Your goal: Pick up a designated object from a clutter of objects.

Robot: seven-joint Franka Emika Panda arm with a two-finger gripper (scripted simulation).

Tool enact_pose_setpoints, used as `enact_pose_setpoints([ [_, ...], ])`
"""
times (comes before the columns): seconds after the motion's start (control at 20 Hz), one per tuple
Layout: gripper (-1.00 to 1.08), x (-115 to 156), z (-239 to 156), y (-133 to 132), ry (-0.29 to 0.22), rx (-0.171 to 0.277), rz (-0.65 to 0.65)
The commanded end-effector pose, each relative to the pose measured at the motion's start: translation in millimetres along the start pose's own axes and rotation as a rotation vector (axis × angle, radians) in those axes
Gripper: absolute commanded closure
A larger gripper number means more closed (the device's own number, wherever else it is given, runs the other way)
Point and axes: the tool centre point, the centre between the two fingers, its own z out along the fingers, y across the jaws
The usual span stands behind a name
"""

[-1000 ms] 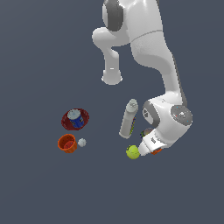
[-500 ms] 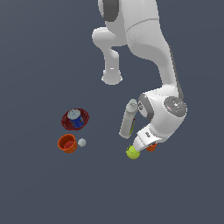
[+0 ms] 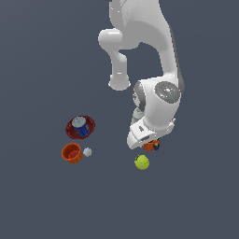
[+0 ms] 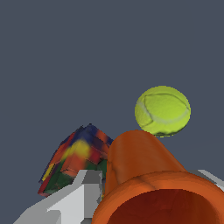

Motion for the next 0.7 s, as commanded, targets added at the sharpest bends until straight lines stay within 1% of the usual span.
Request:
enact_pose_setpoints([
  [0.0,1.08,-17.4,-16.2,14.6,-0.001,0.0,0.001],
  [0.65,1.08,-109.8,-110.6,94.0,0.001,0.003,0.002],
])
